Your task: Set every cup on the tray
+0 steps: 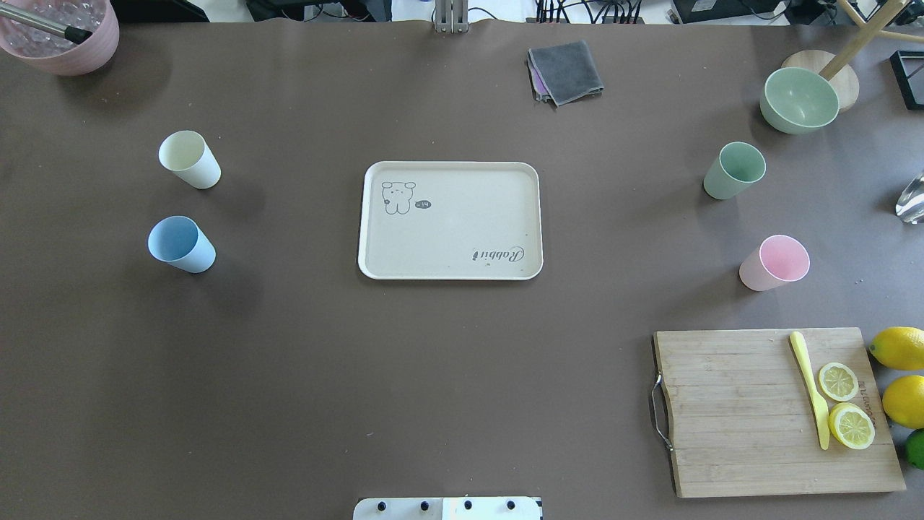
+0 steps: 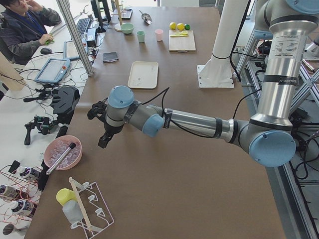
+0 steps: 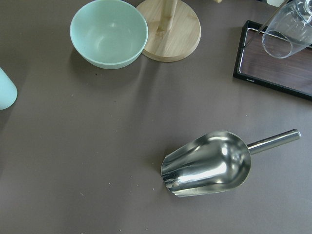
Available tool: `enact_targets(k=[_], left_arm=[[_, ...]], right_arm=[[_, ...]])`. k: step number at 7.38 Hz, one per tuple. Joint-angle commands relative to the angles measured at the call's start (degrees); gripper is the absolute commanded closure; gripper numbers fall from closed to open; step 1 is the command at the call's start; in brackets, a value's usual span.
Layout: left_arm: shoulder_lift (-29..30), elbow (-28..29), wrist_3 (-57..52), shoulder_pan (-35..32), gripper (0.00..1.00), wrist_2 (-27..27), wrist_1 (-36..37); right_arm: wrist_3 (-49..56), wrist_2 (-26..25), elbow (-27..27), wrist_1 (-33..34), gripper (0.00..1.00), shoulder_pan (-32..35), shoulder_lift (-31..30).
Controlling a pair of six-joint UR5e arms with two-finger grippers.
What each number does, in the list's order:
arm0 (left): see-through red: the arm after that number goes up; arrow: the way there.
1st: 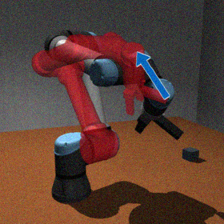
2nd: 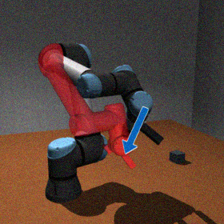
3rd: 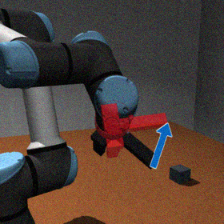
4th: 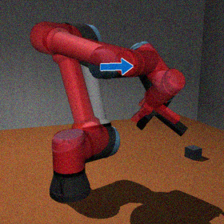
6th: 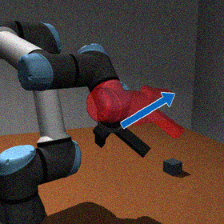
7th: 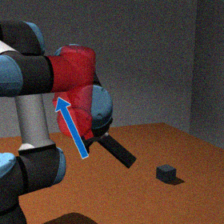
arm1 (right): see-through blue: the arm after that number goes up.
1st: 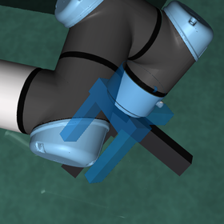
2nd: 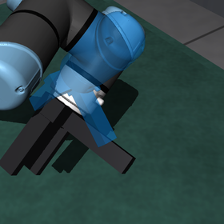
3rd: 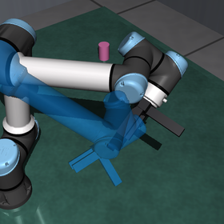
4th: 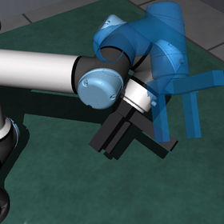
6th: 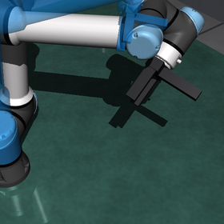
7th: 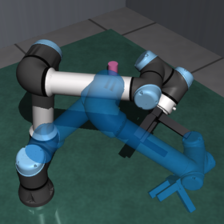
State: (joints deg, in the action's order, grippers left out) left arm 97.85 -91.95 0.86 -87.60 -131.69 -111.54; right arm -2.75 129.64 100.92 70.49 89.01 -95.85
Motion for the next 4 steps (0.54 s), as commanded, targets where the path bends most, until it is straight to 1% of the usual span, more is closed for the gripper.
enact_targets(k=[1,2,3,4], left_arm=[[4.61,4.57,3.87,4.68,0.01,0.03,-0.17],[7.24,6.85,9.45,8.55,0.01,0.03,-0.34],[9.1,8.27,18.73,12.68,0.01,0.11,-2.26],[10.51,10.11,29.09,17.94,0.01,0.38,-6.72]], right_arm=[[-15.17,-0.26,-1.59,-0.62,0.0,-6.87,6.08],[-23.62,-1.23,-2.73,-0.62,0.0,-12.06,9.85],[-30.57,-4.11,-3.0,-0.62,0.0,-17.33,12.59],[-38.04,-7.44,-3.27,-0.71,0.0,-22.26,15.14]])
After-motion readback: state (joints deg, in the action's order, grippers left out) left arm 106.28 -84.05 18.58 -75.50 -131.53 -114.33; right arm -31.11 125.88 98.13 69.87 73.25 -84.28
